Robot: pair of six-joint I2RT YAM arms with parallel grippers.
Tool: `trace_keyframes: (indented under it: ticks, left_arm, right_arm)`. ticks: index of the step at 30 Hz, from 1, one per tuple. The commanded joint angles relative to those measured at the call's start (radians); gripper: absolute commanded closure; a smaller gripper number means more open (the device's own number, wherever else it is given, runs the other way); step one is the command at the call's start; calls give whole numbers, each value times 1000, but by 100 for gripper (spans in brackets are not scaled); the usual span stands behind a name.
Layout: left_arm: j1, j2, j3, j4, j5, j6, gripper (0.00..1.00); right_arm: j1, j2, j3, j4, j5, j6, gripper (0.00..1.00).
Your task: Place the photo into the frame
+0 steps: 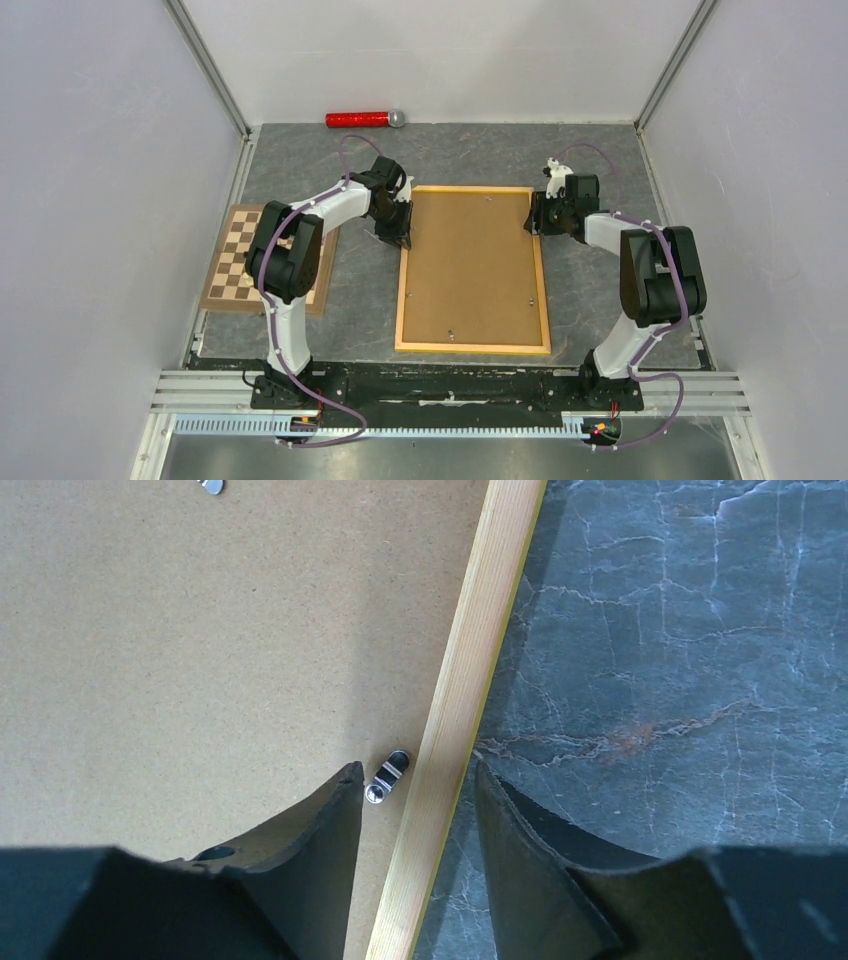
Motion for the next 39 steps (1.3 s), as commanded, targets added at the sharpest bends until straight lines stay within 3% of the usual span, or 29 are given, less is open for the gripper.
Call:
trace_keyframes:
  ticks: [1,25,39]
  left_arm:
    - [3,-30,-21,-19,-12,62,98]
    - [7,-30,-27,-10,-12,54,98]
    - [16,-24,-40,17,-12,2,98]
  right_arm:
    - [3,16,29,17,23,-6,54]
    - [4,12,26,1,93,-72,72]
    - [2,-10,18,-26,81,-113,89]
